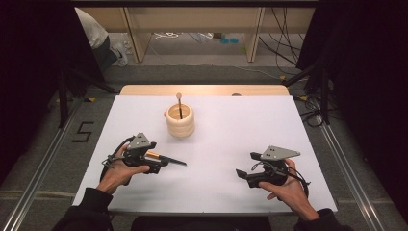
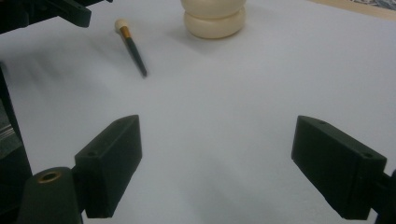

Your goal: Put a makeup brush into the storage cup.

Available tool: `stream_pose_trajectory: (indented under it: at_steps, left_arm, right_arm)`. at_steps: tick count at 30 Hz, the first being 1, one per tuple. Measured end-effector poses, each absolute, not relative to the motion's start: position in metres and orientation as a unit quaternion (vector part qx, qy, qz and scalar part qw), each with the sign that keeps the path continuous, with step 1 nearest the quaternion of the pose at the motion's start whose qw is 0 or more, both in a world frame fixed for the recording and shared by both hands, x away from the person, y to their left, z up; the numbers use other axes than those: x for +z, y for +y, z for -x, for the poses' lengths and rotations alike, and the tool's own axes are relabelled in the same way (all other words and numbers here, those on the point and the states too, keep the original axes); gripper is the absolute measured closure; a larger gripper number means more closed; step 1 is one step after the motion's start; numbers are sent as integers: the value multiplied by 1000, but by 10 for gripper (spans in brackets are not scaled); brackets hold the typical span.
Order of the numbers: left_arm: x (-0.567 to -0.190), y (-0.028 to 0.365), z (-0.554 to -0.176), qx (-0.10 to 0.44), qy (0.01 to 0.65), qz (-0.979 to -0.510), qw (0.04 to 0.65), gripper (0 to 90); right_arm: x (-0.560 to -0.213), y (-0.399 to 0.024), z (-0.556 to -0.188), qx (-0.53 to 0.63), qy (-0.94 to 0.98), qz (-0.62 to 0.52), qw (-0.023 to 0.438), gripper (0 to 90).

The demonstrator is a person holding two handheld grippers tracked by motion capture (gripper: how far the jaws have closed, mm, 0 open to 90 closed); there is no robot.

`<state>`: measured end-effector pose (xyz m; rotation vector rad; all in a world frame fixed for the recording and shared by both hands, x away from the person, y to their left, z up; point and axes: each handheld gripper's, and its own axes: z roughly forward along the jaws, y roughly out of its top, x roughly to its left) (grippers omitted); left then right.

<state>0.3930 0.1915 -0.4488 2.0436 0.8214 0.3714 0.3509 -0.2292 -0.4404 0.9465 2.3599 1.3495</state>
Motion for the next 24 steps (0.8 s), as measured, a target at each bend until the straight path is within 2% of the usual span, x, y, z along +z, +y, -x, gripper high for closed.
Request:
stream_pose_trajectory:
  at_steps: [15,20,24]
  left_arm:
    - [-439,193,-409,145,293,-859,394,162]
    - [-440,190,-417,149,277,-873,373,198]
    - [-447,187,-424,132,271,-885,356,206]
  right_arm:
    - [-441,-229,-353,464,813,-324,139,169]
    - [-440,-224,-352,464,815,-319,137,169]
    - [-440,-224,-351,463,817,-317,136,170]
